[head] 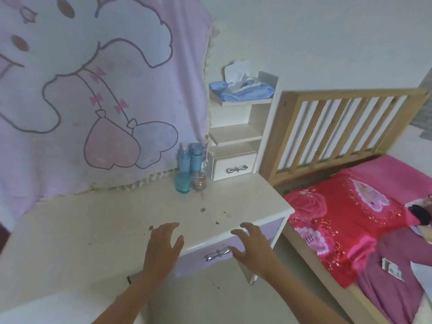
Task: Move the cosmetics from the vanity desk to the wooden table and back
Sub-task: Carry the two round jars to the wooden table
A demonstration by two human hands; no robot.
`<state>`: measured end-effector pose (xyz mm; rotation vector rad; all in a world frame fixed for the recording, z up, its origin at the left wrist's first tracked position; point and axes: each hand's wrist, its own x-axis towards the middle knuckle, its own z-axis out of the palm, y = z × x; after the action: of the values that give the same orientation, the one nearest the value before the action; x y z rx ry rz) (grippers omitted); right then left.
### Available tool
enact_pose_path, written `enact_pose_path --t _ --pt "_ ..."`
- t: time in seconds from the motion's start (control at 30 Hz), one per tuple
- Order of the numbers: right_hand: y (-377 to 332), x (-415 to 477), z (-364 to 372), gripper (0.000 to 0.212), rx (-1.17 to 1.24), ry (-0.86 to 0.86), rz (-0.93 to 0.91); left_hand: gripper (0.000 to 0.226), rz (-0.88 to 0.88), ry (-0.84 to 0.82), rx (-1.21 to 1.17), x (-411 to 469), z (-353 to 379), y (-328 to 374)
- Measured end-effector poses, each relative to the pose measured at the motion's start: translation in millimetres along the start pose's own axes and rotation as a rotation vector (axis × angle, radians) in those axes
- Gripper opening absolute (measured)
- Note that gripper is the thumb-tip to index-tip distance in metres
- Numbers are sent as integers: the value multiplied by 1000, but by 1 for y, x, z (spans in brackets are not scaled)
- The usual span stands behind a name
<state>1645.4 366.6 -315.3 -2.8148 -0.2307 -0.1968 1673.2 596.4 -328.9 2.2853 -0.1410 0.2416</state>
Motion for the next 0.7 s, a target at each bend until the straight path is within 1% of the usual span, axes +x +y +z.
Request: enact_pose_path --t 0.07,0.13,0.2,0.27,0.3,0.37,0.4,0.43,0.5,0.53,0.57,0.6,0.67,0.7 --pt "11 26 19 37 -24 -13 -44 77 -44 22 26 23 8 -17" --pt "14 52 31 36 -50 -59 -29 78 -72 41 50 49 17 -35" --pt "18 87 40 36 -60 -51 -44 76 -80 43 57 82 26 -48" --pt "17 122 47 37 -67 -67 -43 65 -107 33 55 119 35 -61" --pt "18 139 53 37 -57 -78 -34 62 -123 25 51 137 40 -67" --pt "21 174 63 38 -28 -75 -28 68 -132 -2 61 170 49 -80" --pt "21 191 68 39 -19 -65 6 70 -127 -24 76 186 55 -87" --pt "24 206 75 39 -21 -47 12 67 -128 -56 99 201 61 -93" --pt "27 233 83 44 -2 -61 26 53 -121 -107 133 230 72 -102" --pt "27 244 87 49 29 -96 57 52 -105 -109 144 241 79 -107" --pt "28 252 91 52 38 -144 80 60 -99 -117 148 249 87 -112" --pt "29 258 97 53 39 -151 93 67 -103 -132 151 256 93 -115" --pt "36 267 109 47 87 -138 98 66 -109 -168 160 264 101 -116" --pt "41 272 114 48 99 -119 92 65 -102 -175 170 266 104 -116"
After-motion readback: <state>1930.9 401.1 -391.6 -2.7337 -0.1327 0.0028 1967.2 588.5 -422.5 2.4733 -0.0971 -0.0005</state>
